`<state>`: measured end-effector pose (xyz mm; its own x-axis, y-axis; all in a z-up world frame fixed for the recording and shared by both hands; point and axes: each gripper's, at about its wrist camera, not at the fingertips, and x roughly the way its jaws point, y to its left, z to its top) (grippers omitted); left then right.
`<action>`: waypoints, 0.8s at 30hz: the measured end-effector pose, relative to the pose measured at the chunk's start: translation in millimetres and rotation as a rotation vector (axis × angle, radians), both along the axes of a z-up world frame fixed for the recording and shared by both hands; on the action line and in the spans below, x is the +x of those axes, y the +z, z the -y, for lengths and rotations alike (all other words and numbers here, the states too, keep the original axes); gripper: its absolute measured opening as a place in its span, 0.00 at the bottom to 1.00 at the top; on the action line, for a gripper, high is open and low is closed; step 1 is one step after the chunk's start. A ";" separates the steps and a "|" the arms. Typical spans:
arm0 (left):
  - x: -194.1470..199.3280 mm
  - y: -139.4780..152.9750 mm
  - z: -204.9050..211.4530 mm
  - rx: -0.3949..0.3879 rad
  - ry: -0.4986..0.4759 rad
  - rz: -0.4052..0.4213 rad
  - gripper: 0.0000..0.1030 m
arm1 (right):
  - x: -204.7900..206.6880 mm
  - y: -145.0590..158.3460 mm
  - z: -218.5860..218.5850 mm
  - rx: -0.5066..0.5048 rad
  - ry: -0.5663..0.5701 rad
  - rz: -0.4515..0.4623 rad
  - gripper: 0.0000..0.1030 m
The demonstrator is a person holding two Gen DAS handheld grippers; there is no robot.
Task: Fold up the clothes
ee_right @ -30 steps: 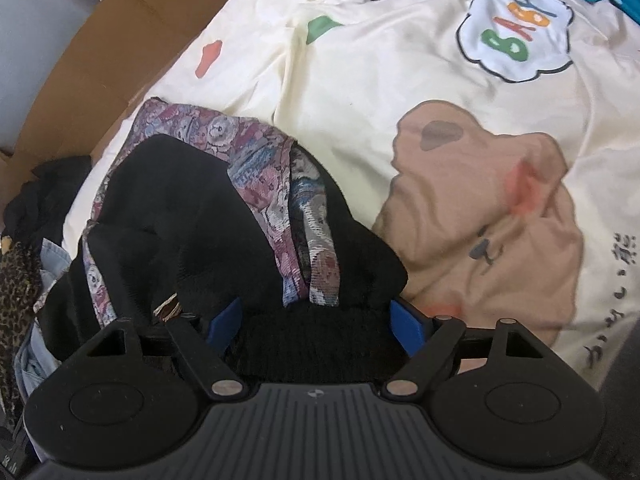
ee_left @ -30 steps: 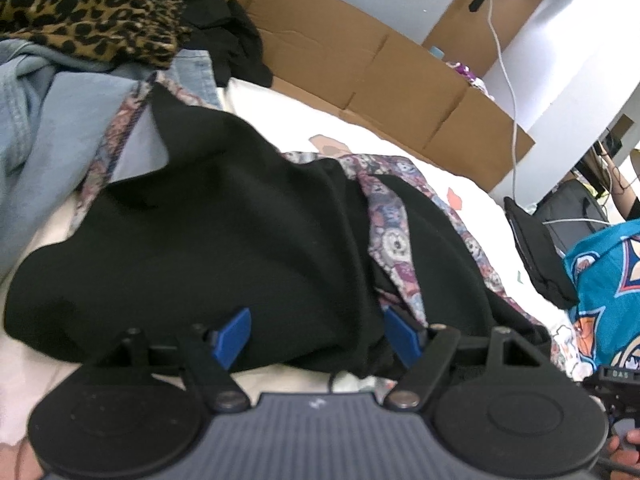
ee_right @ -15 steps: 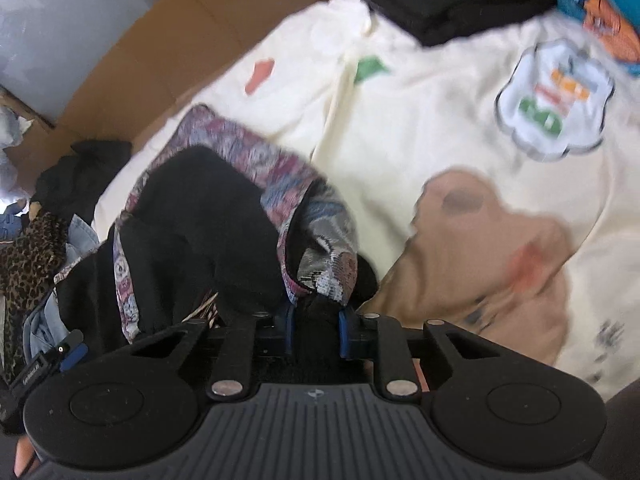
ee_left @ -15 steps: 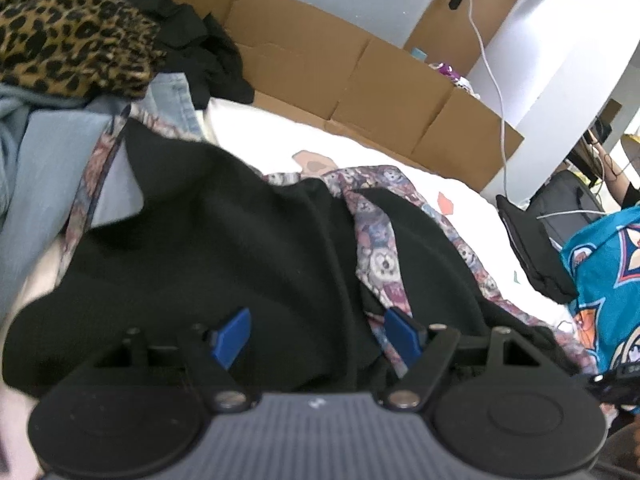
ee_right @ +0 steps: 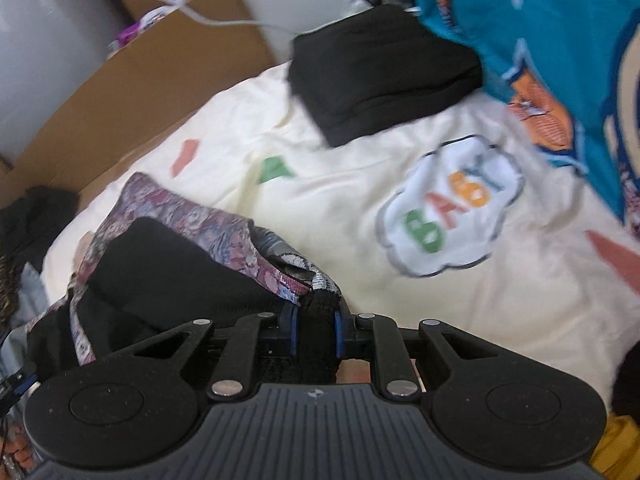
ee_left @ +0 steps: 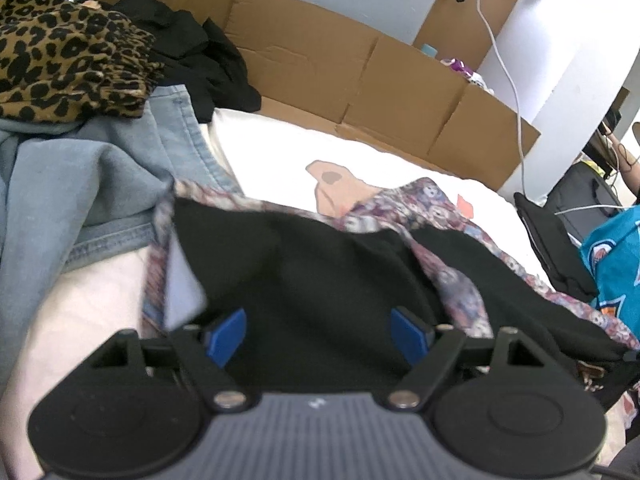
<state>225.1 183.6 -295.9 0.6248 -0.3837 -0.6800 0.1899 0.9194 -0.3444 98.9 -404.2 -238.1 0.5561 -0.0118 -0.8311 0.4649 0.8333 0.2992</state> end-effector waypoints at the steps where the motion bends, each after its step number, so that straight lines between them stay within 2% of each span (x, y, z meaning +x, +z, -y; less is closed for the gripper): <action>1: 0.4 -1.1 1.5 0.002 -0.003 -0.003 0.79 | -2.1 0.2 7.5 -0.010 -0.008 -0.003 0.16; 9: 8.1 -5.8 12.0 0.009 -0.014 -0.019 0.80 | -25.4 12.8 55.9 -0.096 -0.085 -0.020 0.16; 13: 9.8 -4.2 20.1 0.003 -0.038 -0.010 0.80 | -26.7 18.1 61.1 -0.122 -0.092 -0.013 0.16; 18: 8.8 -0.5 25.5 -0.002 -0.062 0.000 0.80 | -1.2 29.5 35.5 -0.155 0.031 0.038 0.16; 24: 6.3 3.7 23.7 -0.003 -0.072 0.011 0.80 | 46.7 48.5 -26.6 -0.150 0.217 0.105 0.16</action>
